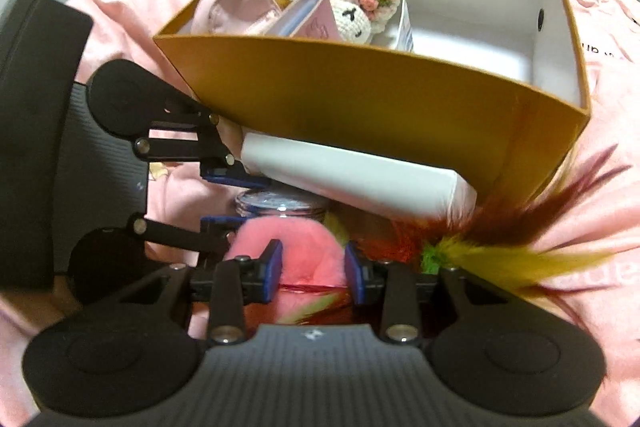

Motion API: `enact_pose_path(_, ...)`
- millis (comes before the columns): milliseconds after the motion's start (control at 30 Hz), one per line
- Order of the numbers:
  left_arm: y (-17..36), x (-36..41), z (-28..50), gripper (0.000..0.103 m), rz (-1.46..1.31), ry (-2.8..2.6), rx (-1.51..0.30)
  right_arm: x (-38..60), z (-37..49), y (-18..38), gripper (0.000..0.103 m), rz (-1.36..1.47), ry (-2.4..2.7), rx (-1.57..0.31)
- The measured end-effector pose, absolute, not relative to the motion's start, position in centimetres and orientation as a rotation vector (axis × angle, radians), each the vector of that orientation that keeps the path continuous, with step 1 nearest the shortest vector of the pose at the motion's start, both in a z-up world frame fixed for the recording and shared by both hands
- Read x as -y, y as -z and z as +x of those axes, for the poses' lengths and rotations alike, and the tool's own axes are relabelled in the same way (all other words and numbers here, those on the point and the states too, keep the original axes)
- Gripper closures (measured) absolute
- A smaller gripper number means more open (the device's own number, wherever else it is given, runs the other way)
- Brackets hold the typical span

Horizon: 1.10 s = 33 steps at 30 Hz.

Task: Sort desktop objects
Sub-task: 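Move the left tool to the clear disc stack while the right tool approaches the white tube, then grasp the clear disc stack with the left tool while the right tool grasps the white tube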

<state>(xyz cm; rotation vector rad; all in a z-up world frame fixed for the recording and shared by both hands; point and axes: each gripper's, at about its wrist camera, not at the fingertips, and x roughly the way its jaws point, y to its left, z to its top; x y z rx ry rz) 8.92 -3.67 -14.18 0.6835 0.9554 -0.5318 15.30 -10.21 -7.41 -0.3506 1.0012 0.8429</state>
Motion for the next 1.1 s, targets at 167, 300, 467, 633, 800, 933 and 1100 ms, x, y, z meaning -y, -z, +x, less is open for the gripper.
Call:
enact_pose_path(167, 12.7, 2.1, 8.9, 0.083, 0.528, 0.519, -0.998, 11.7, 14.8, 6.0, 0.066, -0.291, -0.872, -0.977)
enact_pose_path(300, 11.6, 0.8, 8.4, 0.085, 0.401, 0.479, -1.057, 12.0, 14.7, 5.3, 0.066, -0.259, -0.863, -0.968)
enact_pose_path(467, 10.7, -1.5, 7.7, 0.088, 0.207, 0.391, -1.128, 12.6, 14.5, 4.2, 0.066, -0.244, -0.835, -0.945)
enact_pose_path(633, 10.2, -3.4, 9.6, 0.087, 0.151, 0.313, -1.156, 12.7, 14.0, 3.2, 0.066, -0.277, -0.817, -0.887)
enact_pose_path(800, 10.5, -3.4, 9.5, 0.086, 0.162, 0.283, -1.146, 10.7, 13.4, 3.5, 0.066, -0.483, -0.849, -0.791)
enact_pose_path(933, 10.5, -3.7, 9.9, 0.085, 0.127, 0.26, -1.151, 8.4, 13.6, 3.8, 0.066, -0.698, -0.921, -0.739)
enact_pose_path(1100, 10.4, -3.9, 9.9, 0.085, 0.109, 0.261, -1.147, 6.2, 12.7, 4.4, 0.065, -0.975, -1.006, -0.622)
